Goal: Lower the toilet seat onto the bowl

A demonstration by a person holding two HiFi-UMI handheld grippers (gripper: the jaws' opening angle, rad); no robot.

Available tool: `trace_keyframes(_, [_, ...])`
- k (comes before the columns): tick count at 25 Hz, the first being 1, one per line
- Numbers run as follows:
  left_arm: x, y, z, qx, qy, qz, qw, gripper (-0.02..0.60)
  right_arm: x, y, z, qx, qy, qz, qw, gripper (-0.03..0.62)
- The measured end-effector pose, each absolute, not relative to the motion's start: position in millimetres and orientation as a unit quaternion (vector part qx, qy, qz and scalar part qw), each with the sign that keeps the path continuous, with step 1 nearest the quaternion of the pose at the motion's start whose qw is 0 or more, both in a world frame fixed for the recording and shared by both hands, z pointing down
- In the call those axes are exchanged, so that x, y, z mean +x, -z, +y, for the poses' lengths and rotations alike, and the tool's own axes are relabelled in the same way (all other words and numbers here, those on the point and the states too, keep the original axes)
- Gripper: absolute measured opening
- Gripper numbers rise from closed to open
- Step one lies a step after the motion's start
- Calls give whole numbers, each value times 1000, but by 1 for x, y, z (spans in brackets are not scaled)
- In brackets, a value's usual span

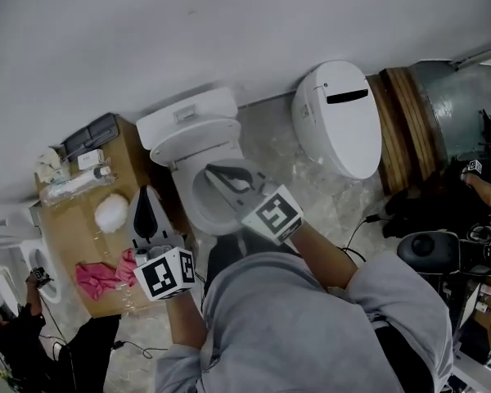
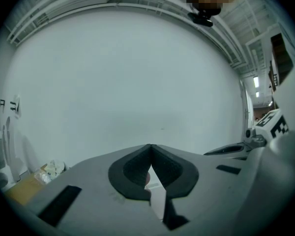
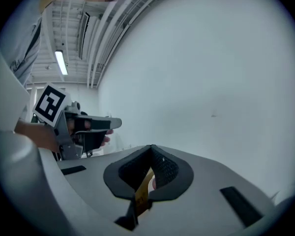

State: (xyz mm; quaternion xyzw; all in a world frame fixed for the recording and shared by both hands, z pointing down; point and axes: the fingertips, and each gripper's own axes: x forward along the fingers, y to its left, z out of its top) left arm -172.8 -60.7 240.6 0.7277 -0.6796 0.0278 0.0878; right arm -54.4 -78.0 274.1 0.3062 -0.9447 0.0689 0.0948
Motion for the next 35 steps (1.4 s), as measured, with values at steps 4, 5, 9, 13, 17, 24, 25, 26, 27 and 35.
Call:
trace_keyframes(4, [-170,-221,-67,736,-16,-673,71,0,-48,-235,-88,339,-51,-938,48,-2])
trace_keyframes(5, [-171,-216,-68,737,-13,-672,66,0,-46,-227,-90,346,-50,-936,36,-2])
trace_keyframes(9, [-170,-196,-68,742,-3,-669,48,0,-39,-195,-88,365,-32,-931,3,-2])
trace_keyframes(13, [-169,-180,-65,745,5,-666,36,0,-30,-167,-86,384,-16,-923,-15,-2])
trace_keyframes(17, [-171,-170,-61,748,8,-664,26,0,-22,-148,-86,401,-9,-915,-33,-2])
trace_keyframes(24, [-174,-160,-45,745,8,-667,17,0,-12,-131,-74,416,14,-908,-44,-2])
trace_keyframes(25, [-176,-159,-44,744,9,-668,16,0,-12,-130,-73,417,15,-908,-42,-3])
trace_keyframes(26, [-177,-159,-44,743,10,-669,15,0,-13,-131,-73,418,15,-907,-42,-3])
trace_keyframes(27, [-178,-158,-43,743,11,-669,15,0,-14,-131,-72,418,14,-907,-41,-3])
trace_keyframes(35, [-181,-157,-37,742,13,-670,14,0,-13,-133,-65,421,19,-906,-41,-3])
